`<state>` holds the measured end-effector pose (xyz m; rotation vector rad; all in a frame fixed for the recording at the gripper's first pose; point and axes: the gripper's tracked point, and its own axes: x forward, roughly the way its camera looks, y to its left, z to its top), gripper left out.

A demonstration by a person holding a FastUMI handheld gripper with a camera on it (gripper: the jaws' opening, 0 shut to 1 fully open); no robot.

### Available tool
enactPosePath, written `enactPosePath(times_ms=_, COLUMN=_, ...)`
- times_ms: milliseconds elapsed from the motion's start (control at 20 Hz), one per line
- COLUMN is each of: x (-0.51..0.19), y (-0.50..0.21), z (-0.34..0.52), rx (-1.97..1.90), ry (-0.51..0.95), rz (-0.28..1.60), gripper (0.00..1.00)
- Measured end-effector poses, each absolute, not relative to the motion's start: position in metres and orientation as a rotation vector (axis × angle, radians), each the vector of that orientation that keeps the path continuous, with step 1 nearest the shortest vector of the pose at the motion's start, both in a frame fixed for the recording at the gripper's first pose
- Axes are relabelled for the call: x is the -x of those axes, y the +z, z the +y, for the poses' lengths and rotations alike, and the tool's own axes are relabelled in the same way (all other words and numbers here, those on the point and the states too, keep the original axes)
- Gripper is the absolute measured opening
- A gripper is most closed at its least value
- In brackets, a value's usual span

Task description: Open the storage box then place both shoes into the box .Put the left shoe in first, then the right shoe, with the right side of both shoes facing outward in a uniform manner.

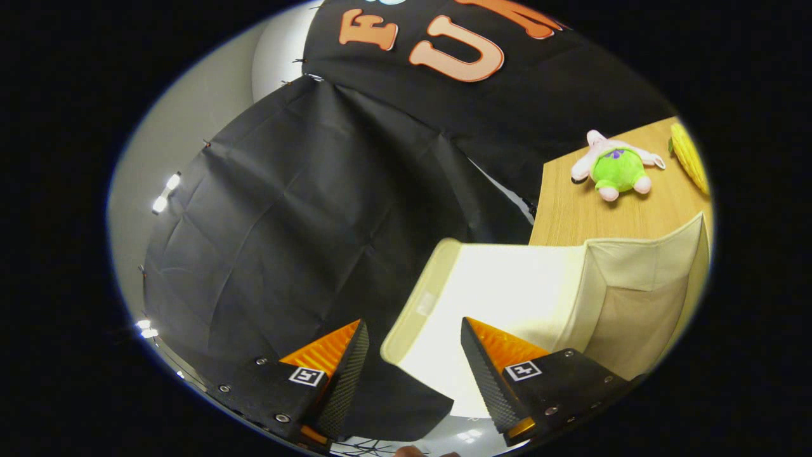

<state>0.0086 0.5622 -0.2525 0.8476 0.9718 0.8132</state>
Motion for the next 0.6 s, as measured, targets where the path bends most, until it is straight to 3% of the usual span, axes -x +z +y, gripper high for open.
enactPosePath(times_ms=250, x=-0.025, y=-0.267, z=0.491, rx=-0.57, ry=0.707, rz=0.89, gripper=0.96)
enactPosePath(times_ms=600, x=-0.023, y=-0.315, z=0.354, rx=-0.317, ry=0.512, rz=0.918, gripper=0.97)
